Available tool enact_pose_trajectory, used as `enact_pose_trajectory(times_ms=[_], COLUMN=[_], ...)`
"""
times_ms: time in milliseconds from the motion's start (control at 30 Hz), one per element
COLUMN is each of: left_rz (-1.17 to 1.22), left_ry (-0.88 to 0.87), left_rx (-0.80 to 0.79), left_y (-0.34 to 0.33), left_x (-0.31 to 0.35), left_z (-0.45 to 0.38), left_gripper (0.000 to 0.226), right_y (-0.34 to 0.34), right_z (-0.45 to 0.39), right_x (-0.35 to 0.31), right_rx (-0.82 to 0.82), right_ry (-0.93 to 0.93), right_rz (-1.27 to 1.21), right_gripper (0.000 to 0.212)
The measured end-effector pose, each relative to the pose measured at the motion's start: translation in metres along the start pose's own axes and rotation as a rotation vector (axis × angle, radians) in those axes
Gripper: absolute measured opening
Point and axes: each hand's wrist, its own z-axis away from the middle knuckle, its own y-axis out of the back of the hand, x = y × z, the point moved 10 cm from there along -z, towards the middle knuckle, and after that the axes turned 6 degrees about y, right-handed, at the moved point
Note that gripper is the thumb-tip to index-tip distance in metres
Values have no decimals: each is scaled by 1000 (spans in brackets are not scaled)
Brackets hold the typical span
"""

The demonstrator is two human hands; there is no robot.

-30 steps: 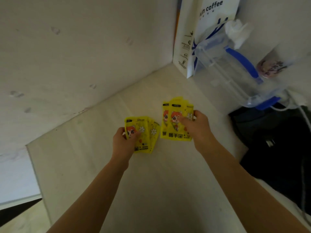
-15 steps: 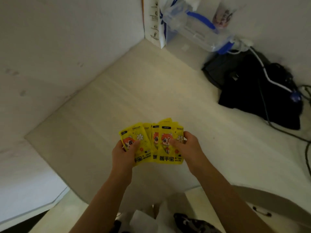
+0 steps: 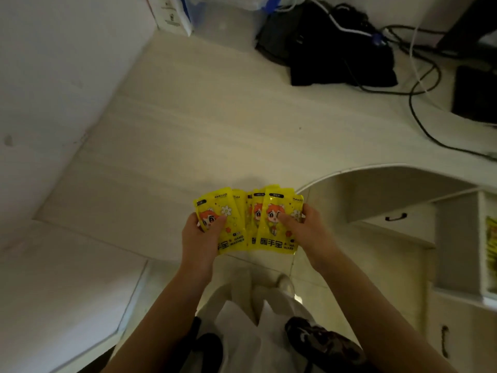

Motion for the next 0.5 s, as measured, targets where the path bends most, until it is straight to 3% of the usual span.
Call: enact_pose_trajectory(times_ms=[500], left_rz=[-327], left_ry=[-141], left_rx=[-370], left_y=[-138], left_x=[-63], left_z=[117], left_gripper=[18], right_y=[167], right_z=[153], right_x=[114], right_rx=[425], right_ry=[-24], right_rz=[-294], right_gripper=[12])
